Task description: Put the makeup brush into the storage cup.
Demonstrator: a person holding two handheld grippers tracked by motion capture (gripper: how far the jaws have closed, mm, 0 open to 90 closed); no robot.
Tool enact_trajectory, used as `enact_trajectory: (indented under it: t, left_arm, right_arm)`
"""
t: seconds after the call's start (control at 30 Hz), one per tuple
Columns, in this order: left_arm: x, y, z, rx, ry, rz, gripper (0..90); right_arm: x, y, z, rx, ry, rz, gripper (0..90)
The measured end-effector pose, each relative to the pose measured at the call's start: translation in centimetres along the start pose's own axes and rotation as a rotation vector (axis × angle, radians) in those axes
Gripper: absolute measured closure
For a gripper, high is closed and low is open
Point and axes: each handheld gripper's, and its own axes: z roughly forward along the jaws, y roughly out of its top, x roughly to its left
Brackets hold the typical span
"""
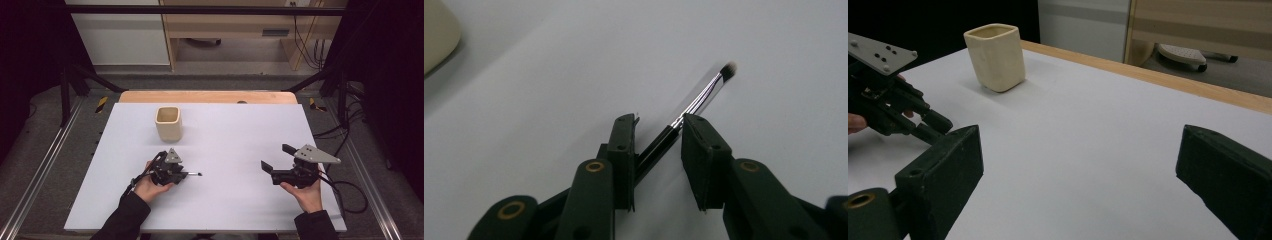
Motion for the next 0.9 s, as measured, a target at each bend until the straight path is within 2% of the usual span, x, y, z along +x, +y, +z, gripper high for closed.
enact_trajectory:
  t: [0.4,0.53,0.7,0.9]
  left_arm:
    - [-0.06,0.11,-0.32,0.028,0.000,0.011,73.9]
    - [-0.31,0.14,-0.37,0.034,0.005,0.027,74.7]
    - [-0.39,0.14,-0.55,0.051,-0.008,0.041,76.8]
    - [-0.30,0.10,-0.69,0.058,-0.033,0.033,78.9]
  right_arm:
    - [0.05,0.02,-0.04,0.000,0.001,-0.002,5.1]
    - [0.11,0.07,-0.09,0.002,0.001,-0.003,5.2]
    - [0.12,0.08,-0.10,-0.002,0.000,-0.008,5.1]
    - [0.11,0.09,-0.16,0.000,0.003,-0.010,5.2]
